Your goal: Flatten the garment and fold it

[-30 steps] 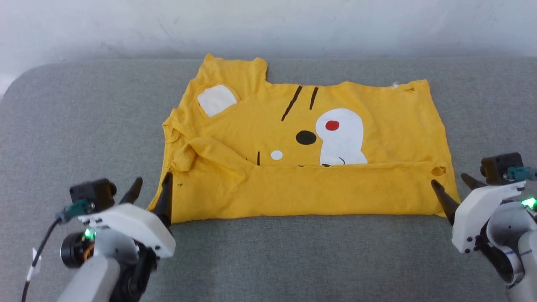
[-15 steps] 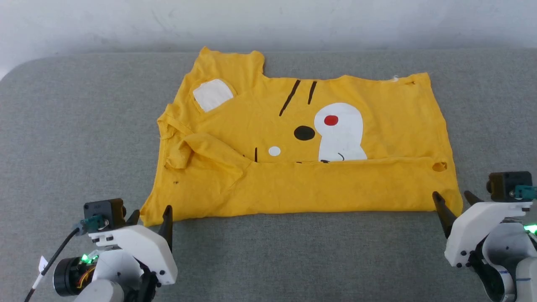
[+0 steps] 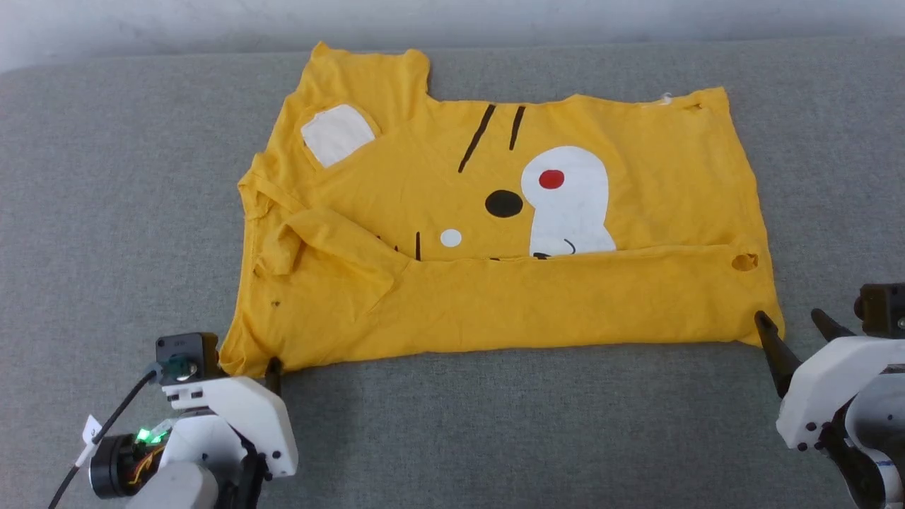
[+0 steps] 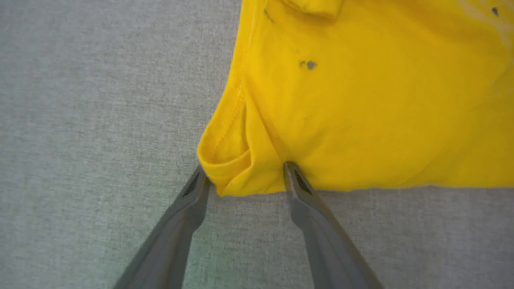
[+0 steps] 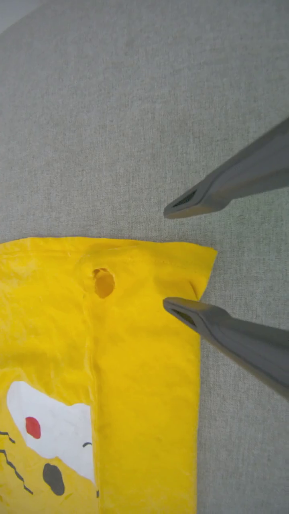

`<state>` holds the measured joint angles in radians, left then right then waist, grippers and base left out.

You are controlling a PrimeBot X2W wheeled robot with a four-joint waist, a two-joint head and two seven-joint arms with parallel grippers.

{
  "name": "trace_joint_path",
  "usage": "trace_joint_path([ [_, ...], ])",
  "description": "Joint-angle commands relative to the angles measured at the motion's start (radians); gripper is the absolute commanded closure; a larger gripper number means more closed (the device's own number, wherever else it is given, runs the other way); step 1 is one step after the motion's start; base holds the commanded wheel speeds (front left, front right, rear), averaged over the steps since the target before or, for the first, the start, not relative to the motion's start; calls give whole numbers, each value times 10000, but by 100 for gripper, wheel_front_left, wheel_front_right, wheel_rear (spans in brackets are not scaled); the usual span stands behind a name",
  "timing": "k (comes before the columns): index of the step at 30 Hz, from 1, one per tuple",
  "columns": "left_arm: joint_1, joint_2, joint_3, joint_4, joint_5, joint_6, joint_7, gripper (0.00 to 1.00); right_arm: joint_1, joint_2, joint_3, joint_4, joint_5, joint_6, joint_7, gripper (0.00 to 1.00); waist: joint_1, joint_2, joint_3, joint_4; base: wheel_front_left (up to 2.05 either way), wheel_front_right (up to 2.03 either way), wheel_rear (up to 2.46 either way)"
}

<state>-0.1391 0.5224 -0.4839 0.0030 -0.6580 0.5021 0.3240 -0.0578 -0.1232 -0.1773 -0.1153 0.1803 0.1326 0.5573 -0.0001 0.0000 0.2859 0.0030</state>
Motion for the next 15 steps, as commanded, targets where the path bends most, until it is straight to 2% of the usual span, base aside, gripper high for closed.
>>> trace_joint_path([
  [1, 136, -199, -296, 443, -124, -147, 318, 100, 75, -49, 66, -85, 87, -19, 86, 0, 1, 0, 10, 6, 0, 0, 0],
  [7, -33, -425, -258, 518, -248, -570, -214, 100, 63, -303, -70, -95, 99, -19, 442, 0, 1, 0, -250, 251, 0, 0, 0],
  [15, -180, -448, 40, -395, -16, -683, -1315, 100, -424, 103, -522, 833, -440, -19, 850, 0, 1, 0, -370, 595, 0, 0, 0],
])
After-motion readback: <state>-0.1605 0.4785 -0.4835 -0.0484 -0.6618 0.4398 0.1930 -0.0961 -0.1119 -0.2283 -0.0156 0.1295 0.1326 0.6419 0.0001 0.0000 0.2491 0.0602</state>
